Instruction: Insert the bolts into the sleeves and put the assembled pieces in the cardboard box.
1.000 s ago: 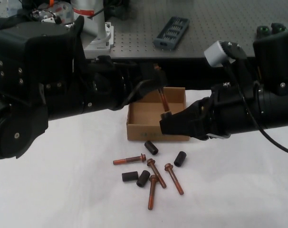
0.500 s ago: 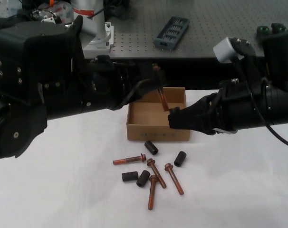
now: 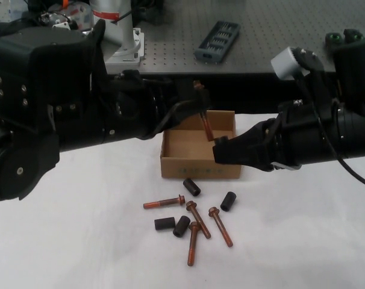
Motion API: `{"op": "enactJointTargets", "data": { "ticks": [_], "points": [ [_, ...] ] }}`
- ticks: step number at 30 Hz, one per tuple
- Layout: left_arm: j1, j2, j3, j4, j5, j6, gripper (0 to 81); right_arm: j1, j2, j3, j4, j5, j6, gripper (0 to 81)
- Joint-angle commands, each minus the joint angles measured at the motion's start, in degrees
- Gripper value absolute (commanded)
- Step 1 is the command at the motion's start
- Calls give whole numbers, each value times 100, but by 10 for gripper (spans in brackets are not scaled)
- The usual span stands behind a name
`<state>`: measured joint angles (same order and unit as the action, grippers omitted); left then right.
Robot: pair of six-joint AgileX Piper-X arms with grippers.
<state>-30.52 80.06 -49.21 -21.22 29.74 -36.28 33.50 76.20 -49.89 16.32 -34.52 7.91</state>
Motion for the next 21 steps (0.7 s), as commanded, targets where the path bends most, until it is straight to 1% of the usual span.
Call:
{"op": "enactJointTargets", "data": {
  "ticks": [1, 13, 21],
  "points": [
    [3, -12, -31, -117, 63, 53, 6, -2, 1, -70, -125, -253, 0, 15],
    [3, -12, -31, -117, 63, 75, 6, -2, 1, -19, -19, -253, -21, 15],
    [3, -12, -31, -117, 63, 115, 6, -2, 1, -16, 6, -375, -49, 15]
  ]
}}
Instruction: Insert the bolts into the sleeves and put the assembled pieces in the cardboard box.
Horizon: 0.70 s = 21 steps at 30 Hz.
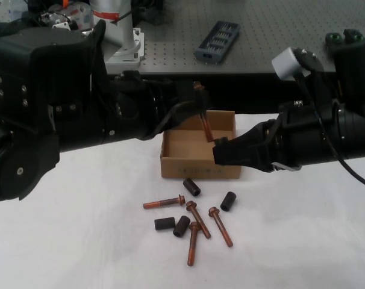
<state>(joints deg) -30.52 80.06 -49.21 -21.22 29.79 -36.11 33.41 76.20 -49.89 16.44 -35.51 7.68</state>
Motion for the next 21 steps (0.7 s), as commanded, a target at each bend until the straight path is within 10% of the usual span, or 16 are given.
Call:
{"op": "enactJointTargets", "data": {
  "ticks": [1, 21],
  "points": [
    [3, -12, -31, -117, 86, 97, 6, 8, 1, -16, -5, -275, -98, 15],
    [173, -12, -31, -117, 310, 145, 6, 8, 1, -16, 159, -275, -392, 15]
  ]
}}
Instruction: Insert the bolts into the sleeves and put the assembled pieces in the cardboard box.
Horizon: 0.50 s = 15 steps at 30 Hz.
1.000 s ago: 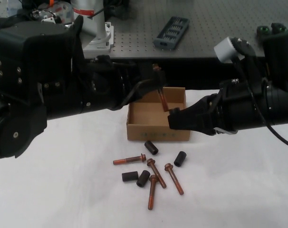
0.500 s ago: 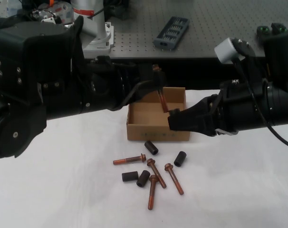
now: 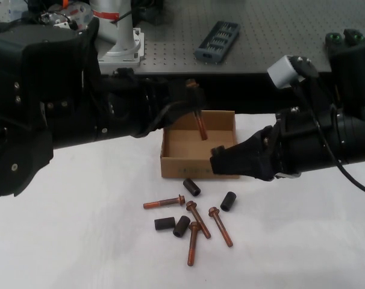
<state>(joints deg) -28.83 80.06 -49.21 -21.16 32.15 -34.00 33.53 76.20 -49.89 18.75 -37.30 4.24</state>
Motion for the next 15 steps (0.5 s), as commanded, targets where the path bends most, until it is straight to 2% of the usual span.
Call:
{"op": "enactJointTargets", "data": {
  "ticks": [1, 15],
  "points": [
    [4, -12, -31, -122, 75, -65, 6, -5, 1, -16, -81, -96, -49, 15],
    [4, -12, -31, -312, 247, -346, 6, -5, 1, -16, -290, -203, 91, 15]
  ]
}}
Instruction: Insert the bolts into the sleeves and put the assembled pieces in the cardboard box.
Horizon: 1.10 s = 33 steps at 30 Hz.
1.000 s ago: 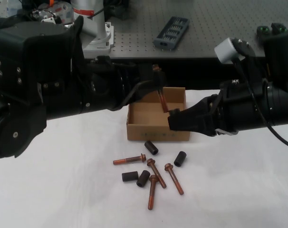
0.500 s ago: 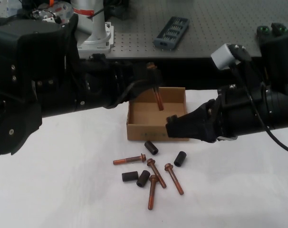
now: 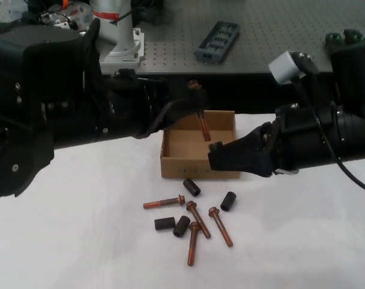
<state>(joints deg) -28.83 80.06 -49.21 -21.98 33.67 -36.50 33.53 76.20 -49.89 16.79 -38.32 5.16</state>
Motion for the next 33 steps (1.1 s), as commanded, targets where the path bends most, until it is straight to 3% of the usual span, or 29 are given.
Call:
{"op": "enactJointTargets", "data": {
  "ticks": [1, 24, 33],
  "points": [
    [4, -12, -31, -252, 140, -94, 6, -5, 1, -16, -89, -116, -1, 15],
    [4, -12, -31, -257, 182, -228, 6, -5, 1, -16, -395, -254, 168, 15],
    [4, -12, -31, -198, 502, -203, 6, -5, 1, -16, -453, -254, 168, 15]
  ]
}}
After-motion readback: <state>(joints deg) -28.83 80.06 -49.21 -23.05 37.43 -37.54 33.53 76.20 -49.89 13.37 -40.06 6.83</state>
